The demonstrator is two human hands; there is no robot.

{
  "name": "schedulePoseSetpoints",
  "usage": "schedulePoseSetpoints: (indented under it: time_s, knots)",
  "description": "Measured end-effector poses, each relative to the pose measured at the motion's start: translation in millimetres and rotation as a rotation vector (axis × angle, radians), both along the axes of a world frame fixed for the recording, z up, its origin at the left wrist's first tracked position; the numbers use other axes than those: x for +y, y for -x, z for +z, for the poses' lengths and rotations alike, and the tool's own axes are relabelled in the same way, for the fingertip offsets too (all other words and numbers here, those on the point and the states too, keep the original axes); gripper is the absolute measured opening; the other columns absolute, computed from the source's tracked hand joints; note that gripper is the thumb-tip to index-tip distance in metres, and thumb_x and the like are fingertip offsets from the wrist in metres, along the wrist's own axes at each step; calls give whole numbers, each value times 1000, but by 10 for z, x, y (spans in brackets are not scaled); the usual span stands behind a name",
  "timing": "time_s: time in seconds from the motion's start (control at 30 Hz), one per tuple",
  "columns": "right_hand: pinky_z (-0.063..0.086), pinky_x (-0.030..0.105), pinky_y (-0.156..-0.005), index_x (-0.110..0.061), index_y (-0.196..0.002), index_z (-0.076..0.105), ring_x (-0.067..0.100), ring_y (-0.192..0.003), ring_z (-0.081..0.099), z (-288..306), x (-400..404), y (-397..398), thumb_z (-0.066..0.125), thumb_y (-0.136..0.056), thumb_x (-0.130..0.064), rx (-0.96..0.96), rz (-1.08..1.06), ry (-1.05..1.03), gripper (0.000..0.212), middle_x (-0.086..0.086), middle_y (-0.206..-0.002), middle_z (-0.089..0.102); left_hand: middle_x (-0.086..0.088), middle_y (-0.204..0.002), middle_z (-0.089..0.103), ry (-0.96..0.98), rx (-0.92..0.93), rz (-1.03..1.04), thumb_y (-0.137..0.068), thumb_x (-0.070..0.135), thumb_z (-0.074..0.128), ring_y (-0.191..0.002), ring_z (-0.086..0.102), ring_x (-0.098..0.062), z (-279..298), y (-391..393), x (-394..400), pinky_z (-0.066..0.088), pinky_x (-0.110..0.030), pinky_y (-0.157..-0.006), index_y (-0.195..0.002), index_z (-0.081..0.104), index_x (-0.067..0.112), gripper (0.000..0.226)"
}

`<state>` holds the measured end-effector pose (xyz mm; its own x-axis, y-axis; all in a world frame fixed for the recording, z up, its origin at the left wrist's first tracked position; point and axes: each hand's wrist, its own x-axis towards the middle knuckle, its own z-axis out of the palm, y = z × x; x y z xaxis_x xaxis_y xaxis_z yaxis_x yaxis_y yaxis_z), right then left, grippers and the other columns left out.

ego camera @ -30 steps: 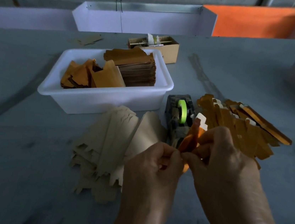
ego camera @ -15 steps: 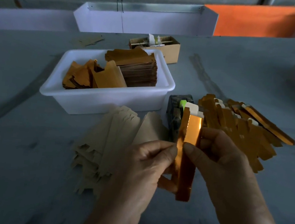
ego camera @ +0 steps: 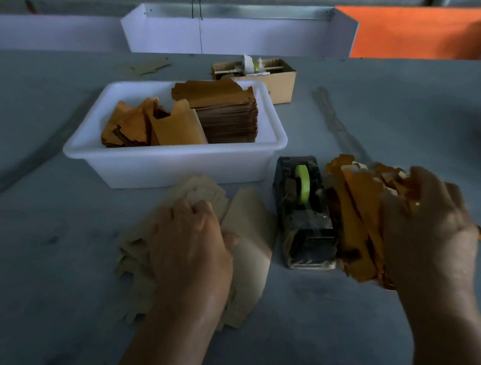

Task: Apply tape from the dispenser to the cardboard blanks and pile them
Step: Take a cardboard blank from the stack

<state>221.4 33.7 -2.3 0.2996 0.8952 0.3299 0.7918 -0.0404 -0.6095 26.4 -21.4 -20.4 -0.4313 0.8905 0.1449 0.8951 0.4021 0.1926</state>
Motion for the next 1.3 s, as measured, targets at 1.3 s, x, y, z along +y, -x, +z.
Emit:
schedulePoseSetpoints:
  time_s: [1.3]
  knots:
    - [51, 44, -81, -20, -95, 72, 22, -88, 66, -177, -693, 448, 71, -54, -24, 1229, 540, 481, 41, 4, -91, 73, 1, -93, 75, -68, -1451, -211, -55, 40, 85, -88, 71, -18, 237, 23, -430, 53, -41, -79, -101, 68, 20, 53]
